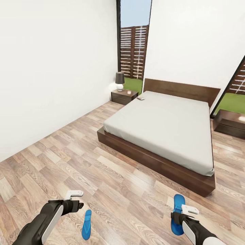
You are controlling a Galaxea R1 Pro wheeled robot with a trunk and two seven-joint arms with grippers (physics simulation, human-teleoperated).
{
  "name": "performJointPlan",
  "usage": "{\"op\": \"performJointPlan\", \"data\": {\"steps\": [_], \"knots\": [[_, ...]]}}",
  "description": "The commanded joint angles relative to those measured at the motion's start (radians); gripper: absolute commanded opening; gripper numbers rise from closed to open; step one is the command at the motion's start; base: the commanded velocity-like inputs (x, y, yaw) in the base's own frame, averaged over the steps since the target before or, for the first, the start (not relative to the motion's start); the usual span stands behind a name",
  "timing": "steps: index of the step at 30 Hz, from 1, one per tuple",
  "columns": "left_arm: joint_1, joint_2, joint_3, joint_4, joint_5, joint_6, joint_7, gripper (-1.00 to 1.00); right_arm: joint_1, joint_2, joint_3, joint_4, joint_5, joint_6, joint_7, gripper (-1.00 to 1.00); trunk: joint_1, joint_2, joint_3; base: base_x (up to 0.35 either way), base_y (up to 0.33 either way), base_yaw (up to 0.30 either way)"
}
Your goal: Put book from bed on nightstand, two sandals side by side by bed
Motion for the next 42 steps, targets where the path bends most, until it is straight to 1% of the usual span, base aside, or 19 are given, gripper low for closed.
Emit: {"op": "performJointPlan", "data": {"steps": [1,8,12,30,42], "knots": [[-0.001,0.001,-0.002,-0.001,0.0,0.004,-0.001,1.0,0.002,0.0,-0.002,-0.003,-0.008,0.005,-0.002,-1.0,0.001,-0.002,-0.002,0.0,0.0,0.0],[-0.001,0.0,-0.002,-0.001,0.0,0.004,0.001,1.0,0.006,0.001,-0.002,-0.004,-0.008,0.005,-0.003,-1.0,0.001,-0.002,-0.002,0.0,0.0,0.0],[-0.001,0.0,-0.002,-0.001,0.0,0.004,0.0,1.0,0.007,0.006,-0.001,-0.004,-0.009,0.005,-0.005,-1.0,0.001,-0.002,-0.002,0.0,0.0,0.034],[-0.001,-0.001,-0.002,0.0,0.0,0.004,0.001,1.0,0.007,0.006,0.0,-0.005,-0.01,0.005,-0.01,-1.0,0.001,-0.002,-0.003,0.0,0.0,0.231],[-0.002,-0.001,-0.002,0.002,0.0,0.003,0.0,1.0,0.007,0.008,0.0,-0.005,-0.01,0.005,-0.01,-1.0,0.001,-0.002,-0.004,0.106,0.028,0.048]]}}
